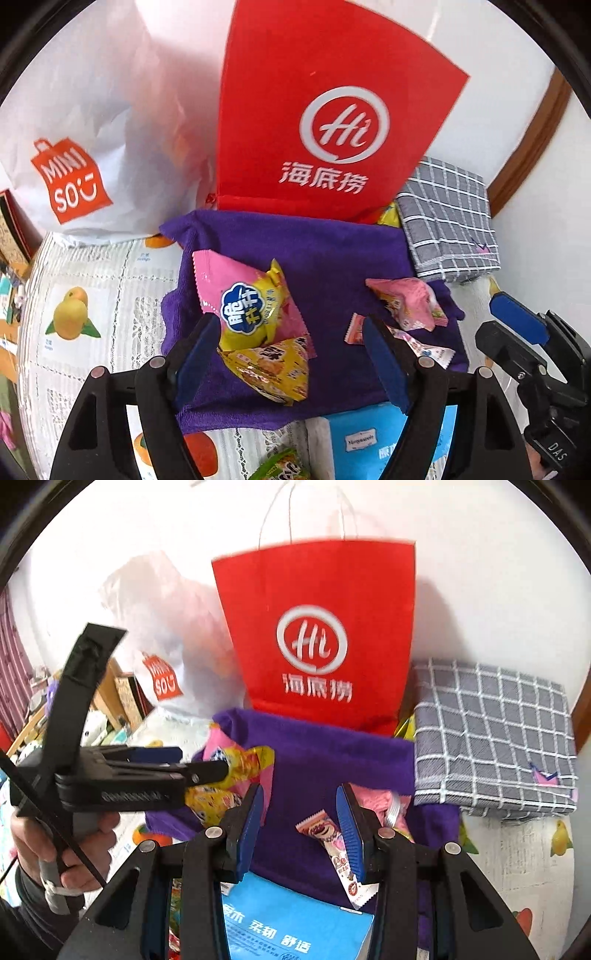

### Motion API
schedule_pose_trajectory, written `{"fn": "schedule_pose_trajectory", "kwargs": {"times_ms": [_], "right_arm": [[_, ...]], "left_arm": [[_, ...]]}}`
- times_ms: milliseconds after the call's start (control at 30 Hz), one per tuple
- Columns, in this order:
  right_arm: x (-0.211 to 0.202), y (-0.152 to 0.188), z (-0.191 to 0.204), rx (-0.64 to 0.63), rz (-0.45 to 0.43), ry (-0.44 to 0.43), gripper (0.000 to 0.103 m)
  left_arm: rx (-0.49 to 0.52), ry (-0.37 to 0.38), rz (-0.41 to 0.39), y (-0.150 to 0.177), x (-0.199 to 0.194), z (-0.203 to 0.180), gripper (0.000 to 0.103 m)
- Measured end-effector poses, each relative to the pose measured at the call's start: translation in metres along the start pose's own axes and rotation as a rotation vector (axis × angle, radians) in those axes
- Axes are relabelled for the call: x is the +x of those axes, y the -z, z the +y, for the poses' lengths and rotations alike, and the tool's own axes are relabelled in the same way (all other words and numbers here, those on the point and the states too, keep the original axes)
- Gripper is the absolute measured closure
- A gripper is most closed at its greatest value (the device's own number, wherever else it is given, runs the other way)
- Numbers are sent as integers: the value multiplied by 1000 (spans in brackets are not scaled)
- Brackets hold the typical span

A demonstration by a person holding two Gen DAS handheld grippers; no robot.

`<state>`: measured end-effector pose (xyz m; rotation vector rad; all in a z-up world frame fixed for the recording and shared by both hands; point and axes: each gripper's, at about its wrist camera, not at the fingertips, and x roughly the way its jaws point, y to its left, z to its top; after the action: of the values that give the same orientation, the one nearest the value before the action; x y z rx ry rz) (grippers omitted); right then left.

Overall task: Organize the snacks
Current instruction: 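Withdraw both open tools from the towel back toward the snack pile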

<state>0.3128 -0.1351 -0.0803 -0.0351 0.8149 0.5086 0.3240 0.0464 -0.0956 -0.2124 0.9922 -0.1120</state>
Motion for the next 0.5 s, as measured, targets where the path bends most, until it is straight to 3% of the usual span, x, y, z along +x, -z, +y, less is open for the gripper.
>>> {"fn": "schedule_pose_trajectory", "kwargs": {"times_ms": [200, 367, 500], "right_arm": [[-26, 14, 2, 13, -44, 56, 59], [-41, 36, 0, 70, -17, 82, 59], [-51, 54, 9, 101, 58, 58, 59]], "left_arm": [[5, 22, -18, -1, -18, -3, 26], [-1, 23, -27, -1, -38, -3, 26], [-2, 32, -43, 0, -55, -5, 26]]}}
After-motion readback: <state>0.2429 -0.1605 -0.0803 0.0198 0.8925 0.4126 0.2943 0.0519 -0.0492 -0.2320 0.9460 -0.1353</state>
